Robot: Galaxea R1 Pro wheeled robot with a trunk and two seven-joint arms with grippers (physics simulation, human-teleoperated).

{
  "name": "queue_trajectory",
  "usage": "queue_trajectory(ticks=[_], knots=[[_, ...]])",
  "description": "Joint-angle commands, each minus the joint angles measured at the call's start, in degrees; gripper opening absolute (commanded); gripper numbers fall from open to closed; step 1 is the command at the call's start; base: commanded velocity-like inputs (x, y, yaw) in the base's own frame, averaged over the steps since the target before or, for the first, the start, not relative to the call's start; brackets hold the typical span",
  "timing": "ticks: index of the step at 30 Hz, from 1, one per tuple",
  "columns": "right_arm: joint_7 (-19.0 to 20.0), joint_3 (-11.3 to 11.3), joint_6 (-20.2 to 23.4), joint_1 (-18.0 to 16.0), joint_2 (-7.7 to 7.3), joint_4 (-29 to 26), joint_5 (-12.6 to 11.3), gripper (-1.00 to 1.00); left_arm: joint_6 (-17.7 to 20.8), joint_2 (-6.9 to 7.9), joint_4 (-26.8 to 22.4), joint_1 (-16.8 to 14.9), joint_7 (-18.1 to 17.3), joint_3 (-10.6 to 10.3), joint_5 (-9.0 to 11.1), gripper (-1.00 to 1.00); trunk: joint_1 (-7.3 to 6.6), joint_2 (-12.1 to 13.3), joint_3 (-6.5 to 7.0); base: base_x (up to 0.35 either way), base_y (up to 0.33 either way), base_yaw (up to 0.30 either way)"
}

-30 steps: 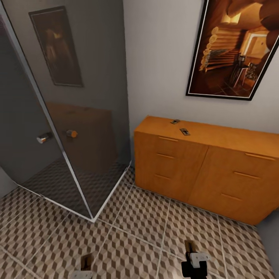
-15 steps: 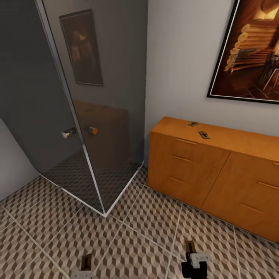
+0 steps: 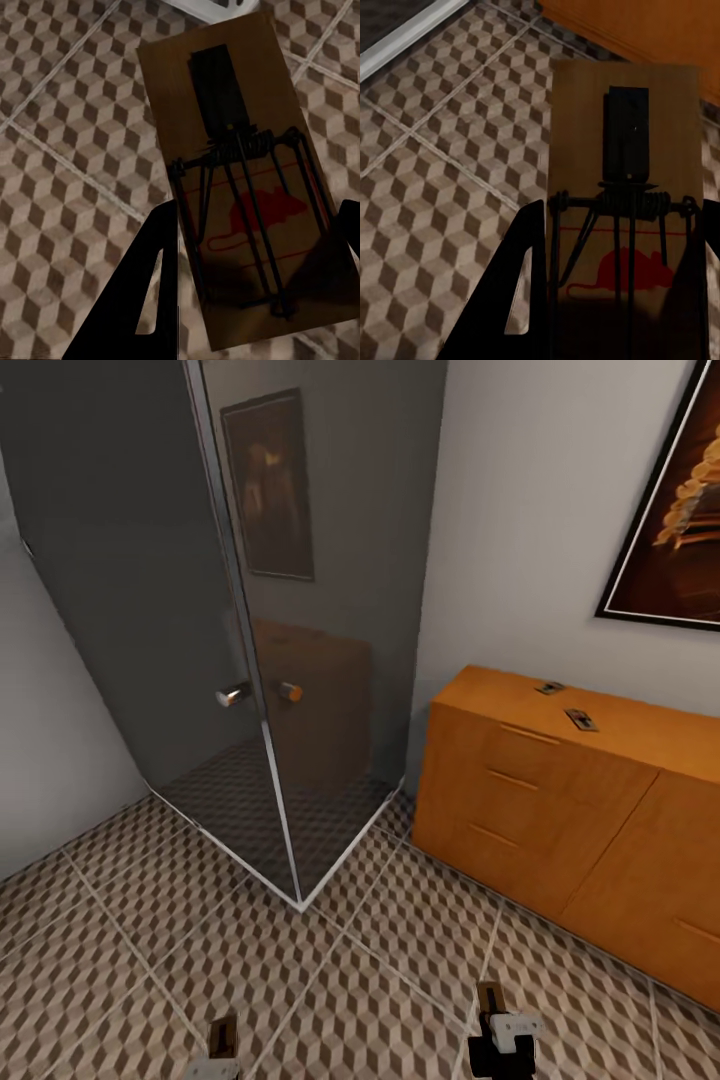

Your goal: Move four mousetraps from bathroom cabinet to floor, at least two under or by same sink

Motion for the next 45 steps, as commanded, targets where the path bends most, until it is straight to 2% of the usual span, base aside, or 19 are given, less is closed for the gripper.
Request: queue_trajectory(ticks=[1, 45], knots=[[-0.09, 0.10, -0.14, -0.02, -0.01, 0.02, 0.13, -1.00, -0.33, -0.06, 0.23, -0.10, 0.21, -0.49, 0.42, -1.00, 0.00, -0.03, -0.05, 0.000, 0.000, 0.257], [-0.09, 0.10, -0.14, -0.02, 0.06, 0.86, 0.13, -1.00, -0.25, -0.47, 0.23, -0.01, 0.21, -0.49, 0.42, -1.00, 0.00, -0.03, -0.05, 0.000, 0.000, 0.257]])
